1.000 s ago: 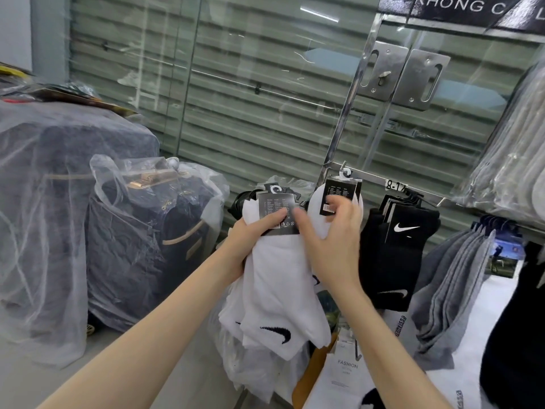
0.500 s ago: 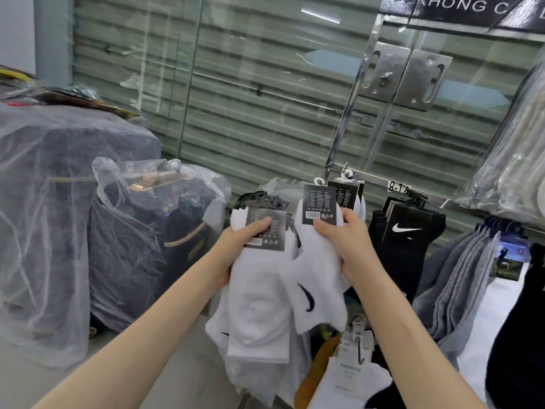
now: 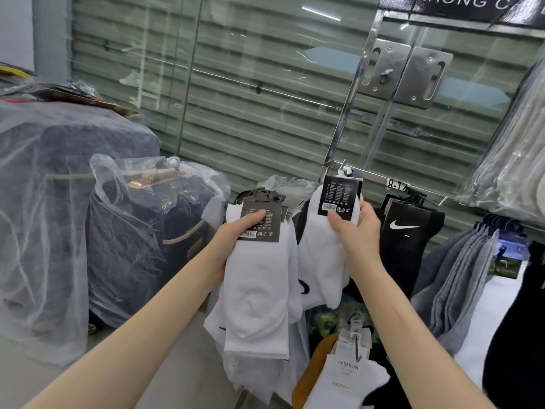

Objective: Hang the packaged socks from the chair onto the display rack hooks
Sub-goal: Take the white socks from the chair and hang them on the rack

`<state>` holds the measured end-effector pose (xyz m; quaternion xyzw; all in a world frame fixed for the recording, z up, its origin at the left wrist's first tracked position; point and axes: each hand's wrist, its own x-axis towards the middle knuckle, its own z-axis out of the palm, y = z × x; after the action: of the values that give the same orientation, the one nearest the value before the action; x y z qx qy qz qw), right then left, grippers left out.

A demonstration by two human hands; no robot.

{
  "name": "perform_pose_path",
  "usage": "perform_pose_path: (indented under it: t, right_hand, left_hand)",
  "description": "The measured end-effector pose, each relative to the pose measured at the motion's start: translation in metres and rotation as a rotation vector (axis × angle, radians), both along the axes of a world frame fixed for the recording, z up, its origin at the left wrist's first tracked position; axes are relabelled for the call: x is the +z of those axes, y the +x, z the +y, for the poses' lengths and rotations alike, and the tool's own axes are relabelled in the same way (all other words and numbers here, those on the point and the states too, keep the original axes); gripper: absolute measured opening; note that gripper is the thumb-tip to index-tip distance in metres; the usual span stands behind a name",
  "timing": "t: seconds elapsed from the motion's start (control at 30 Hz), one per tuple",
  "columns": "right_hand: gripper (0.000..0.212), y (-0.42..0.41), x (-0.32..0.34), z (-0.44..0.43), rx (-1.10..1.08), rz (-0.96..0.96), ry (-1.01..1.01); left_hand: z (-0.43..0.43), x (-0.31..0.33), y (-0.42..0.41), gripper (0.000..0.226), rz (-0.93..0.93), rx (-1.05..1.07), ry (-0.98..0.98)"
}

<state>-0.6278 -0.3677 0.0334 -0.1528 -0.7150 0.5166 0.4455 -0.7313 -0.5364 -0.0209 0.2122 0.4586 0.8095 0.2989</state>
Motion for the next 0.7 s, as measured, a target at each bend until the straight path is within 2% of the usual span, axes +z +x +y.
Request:
perform_pose_path:
  t: [0.07, 0.13, 0.23, 0.3, 0.37, 0.4, 0.5, 0.7]
  right_hand:
    - [0.019, 0.001, -0.004, 0.001, 0.016, -0.018, -0.036]
    - [0.025, 0.0, -0.005, 0.0, -0.081, -0.055, 0.048]
    - [0.045, 0.0, -0.009, -0.009, -0.408, -0.034, 0.407]
    - [0.042, 0.003, -0.012, -0.017, -0.583, 0.062, 0.713]
    - [0.03, 0.001, -0.015, -0.021, -0.59, 0.065, 0.944]
    - [0.028, -0.001, -0.016, -0.021, -0.553, 0.0, 1.022]
    - [0.039, -0.011, -0.02, -0.011, -0.477, -0.283, 1.041]
    - [0.051, -0.023, -0.019, 0.011, -0.352, -0.517, 0.986]
  left_hand:
    - [0.001, -0.001, 0.002, 0.018, -0.005, -0.009, 0.002]
    - [0.001, -0.002, 0.003, 0.022, -0.01, -0.015, -0.005]
    - [0.0, -0.002, 0.004, 0.027, -0.006, -0.037, -0.018]
    - [0.0, -0.001, 0.005, 0.028, -0.003, -0.048, -0.017]
    - [0.001, -0.001, 0.004, 0.029, -0.003, -0.052, -0.022]
    - [0.001, -0.001, 0.004, 0.029, 0.0, -0.051, -0.027]
    - [0.002, -0.001, 0.003, 0.027, -0.004, -0.05, -0.035]
    - [0.002, 0.001, 0.003, 0.027, -0.036, -0.029, -0.035]
